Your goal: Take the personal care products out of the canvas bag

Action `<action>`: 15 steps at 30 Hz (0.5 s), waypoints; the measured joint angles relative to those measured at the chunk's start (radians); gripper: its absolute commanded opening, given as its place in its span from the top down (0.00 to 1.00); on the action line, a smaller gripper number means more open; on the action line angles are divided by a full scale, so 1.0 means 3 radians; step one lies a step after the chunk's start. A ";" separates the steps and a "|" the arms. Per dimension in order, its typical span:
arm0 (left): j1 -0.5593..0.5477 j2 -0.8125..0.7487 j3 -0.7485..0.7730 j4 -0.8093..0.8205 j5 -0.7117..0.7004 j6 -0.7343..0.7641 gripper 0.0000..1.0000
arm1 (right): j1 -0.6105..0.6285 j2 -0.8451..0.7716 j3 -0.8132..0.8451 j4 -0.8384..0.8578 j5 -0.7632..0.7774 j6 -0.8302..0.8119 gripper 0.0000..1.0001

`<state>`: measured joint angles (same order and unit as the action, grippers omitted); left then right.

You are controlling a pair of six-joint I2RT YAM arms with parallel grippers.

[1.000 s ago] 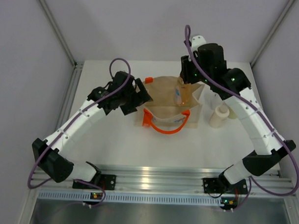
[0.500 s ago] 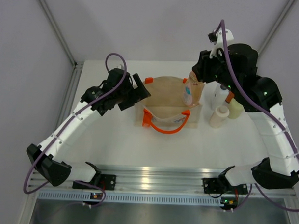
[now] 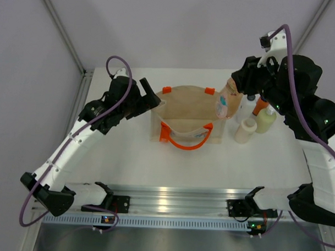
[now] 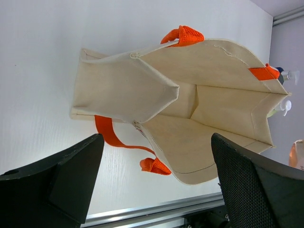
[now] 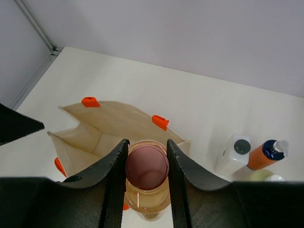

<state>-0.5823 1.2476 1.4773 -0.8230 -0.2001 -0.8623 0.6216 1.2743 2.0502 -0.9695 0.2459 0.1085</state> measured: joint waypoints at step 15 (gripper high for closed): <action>0.0031 -0.0037 0.0301 -0.0041 -0.0464 0.0450 0.01 | 0.0001 -0.0694 -0.0591 -0.0130 0.0662 -0.0009 1.00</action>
<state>-0.5732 1.2366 1.5677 -0.8352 -0.3393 -0.7273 0.6220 1.0660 1.8729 -1.0084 0.4446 0.1059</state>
